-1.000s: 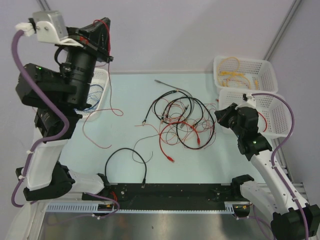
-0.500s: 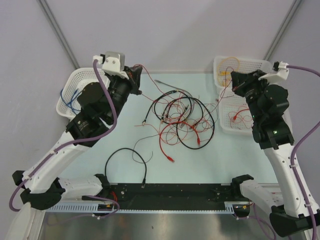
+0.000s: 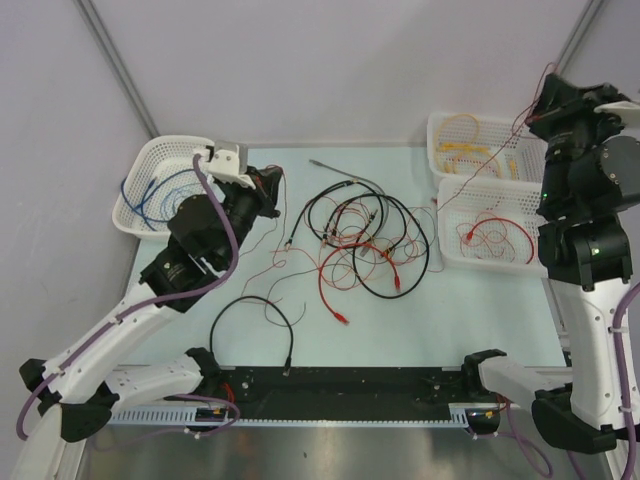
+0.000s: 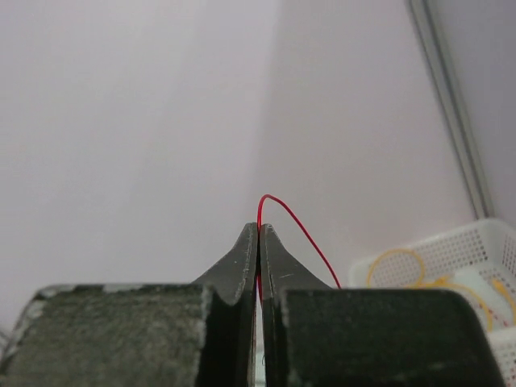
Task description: Untangle the cables
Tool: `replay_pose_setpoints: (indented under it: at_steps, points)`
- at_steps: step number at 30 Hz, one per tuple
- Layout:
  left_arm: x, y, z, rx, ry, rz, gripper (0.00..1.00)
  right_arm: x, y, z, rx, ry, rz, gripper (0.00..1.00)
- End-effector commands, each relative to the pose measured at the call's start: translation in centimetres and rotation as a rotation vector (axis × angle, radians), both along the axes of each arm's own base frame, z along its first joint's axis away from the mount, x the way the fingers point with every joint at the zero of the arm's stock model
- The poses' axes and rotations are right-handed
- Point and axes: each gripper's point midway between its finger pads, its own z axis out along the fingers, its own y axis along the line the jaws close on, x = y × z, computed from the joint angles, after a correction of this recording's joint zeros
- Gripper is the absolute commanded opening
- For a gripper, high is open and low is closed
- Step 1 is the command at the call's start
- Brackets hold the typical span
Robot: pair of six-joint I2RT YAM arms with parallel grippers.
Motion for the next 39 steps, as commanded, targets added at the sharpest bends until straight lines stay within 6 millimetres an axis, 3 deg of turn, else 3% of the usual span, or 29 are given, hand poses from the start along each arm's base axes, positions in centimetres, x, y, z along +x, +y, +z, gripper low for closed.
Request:
replay_pose_setpoints:
  at_steps: [1, 3, 5, 10, 16, 19, 22, 25, 27, 30, 32, 34, 39]
  points:
    - [-0.3, -1.0, -0.9, -0.062, 0.014, -0.059, 0.0, -1.5, -3.2, 5.5, 0.009, -0.133, -0.169, 0.0]
    - [-0.3, -1.1, -1.8, -0.056, 0.027, -0.065, 0.0, -0.7, -3.6, 6.2, -0.007, -0.143, -0.212, 0.0]
    - [-0.3, -1.1, -2.5, -0.051, 0.036, -0.069, 0.0, -1.4, -4.9, 7.9, 0.016, -0.193, -0.273, 0.0]
    - [-0.7, -0.9, -3.3, -0.049, 0.038, -0.078, 0.0, -1.4, -7.0, 9.9, 0.084, -0.286, -0.346, 0.0]
    - [-0.8, -1.0, -4.3, -0.037, 0.047, -0.091, 0.0, -3.7, -9.7, 12.7, 0.131, -0.415, -0.493, 0.0]
    - [-0.7, -1.5, -4.7, -0.036, 0.056, -0.108, 0.0, -4.1, -10.1, 14.0, 0.123, -0.471, -0.531, 0.0]
    - [-0.5, -2.1, -5.2, -0.029, 0.072, -0.124, 0.0, -3.5, -10.4, 14.1, 0.123, -0.488, -0.561, 0.0]
    - [-0.5, -2.4, -6.0, -0.021, 0.09, -0.136, 0.0, -2.6, -10.8, 14.1, 0.133, -0.501, -0.573, 0.0]
    - [-0.6, -2.6, -6.8, -0.018, 0.104, -0.144, 0.0, -1.0, -11.0, 13.1, 0.13, -0.465, -0.581, 0.0]
    - [-0.7, -2.8, -7.9, -0.018, 0.124, -0.153, 0.0, 1.9, -13.0, 9.4, 0.171, -0.371, -0.624, 0.0]
    - [-0.8, -3.0, -8.5, -0.015, 0.132, -0.168, 0.0, 3.3, -16.0, 6.0, 0.193, -0.288, -0.685, 0.0]
    - [-0.7, -3.1, -9.0, -0.008, 0.141, -0.169, 0.0, 3.7, -17.5, 5.0, 0.259, -0.305, -0.678, 0.0]
    - [-0.7, -3.8, -9.5, -0.002, 0.154, -0.196, 0.0, 5.4, -17.8, 5.9, 0.209, -0.311, -0.681, 0.0]
